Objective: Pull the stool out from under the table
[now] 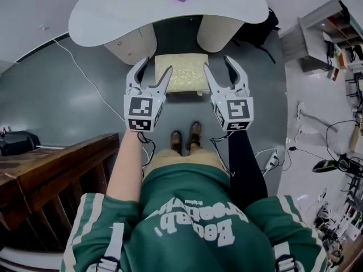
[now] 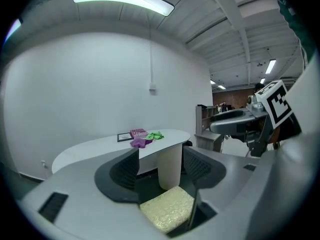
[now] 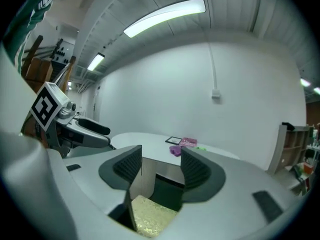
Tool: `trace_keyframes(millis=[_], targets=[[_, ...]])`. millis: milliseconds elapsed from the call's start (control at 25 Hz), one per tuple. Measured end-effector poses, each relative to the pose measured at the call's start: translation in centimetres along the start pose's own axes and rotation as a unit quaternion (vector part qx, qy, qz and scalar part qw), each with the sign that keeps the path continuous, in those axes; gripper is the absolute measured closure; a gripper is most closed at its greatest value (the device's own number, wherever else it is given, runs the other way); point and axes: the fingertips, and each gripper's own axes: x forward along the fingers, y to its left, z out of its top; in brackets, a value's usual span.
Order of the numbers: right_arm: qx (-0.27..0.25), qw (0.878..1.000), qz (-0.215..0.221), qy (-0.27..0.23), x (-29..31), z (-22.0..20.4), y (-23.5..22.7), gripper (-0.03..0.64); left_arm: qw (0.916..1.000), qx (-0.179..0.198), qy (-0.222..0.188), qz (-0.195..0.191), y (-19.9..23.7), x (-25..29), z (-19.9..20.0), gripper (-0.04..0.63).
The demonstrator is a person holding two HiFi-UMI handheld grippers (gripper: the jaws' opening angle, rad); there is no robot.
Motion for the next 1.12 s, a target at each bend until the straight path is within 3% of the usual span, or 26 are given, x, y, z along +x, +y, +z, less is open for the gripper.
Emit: trace_keyframes(millis=[360, 840, 880, 920, 960, 1000, 1120], targets=[[-0.011, 0.999, -0.014, -0.034, -5.5, 4.1, 2.9, 0.374, 0.9981, 0.014, -0.059, -0.009, -1.6, -5.2, 5.1, 0.295], [-0.033, 0.997, -0.010, -0.066, -6.2, 8.1, 3.5, 0.379, 0.9955, 0.033, -0.088, -0.012, -2.2, -7.4, 8.7, 0.295], [-0.037, 0.997, -0.013, -0.071, -6.4, 8.3, 3.5, 0.392, 0.9954, 0.028, -0.091, -0.009, -1.9, -7.4, 8.9, 0.295], [-0.041, 0.996, -0.013, -0.077, -6.6, 8.6, 3.5, 0.473, 0.9952, 0.021, -0.095, -0.004, -1.6, -7.5, 9.1, 0.298], [-0.044, 0.996, -0.010, -0.082, -6.8, 8.9, 3.6, 0.608, 0.9947, 0.016, -0.101, 0.001, -1.3, -7.6, 9.3, 0.445], [-0.045, 0.995, -0.006, -0.085, -6.9, 9.2, 3.6, 0.611, 0.9942, 0.014, -0.106, 0.004, -1.1, -7.8, 9.6, 0.581], [-0.044, 0.995, -0.004, -0.088, -6.9, 9.6, 3.4, 0.611, 0.9935, 0.024, -0.111, 0.000, -1.2, -8.0, 10.1, 0.581]])
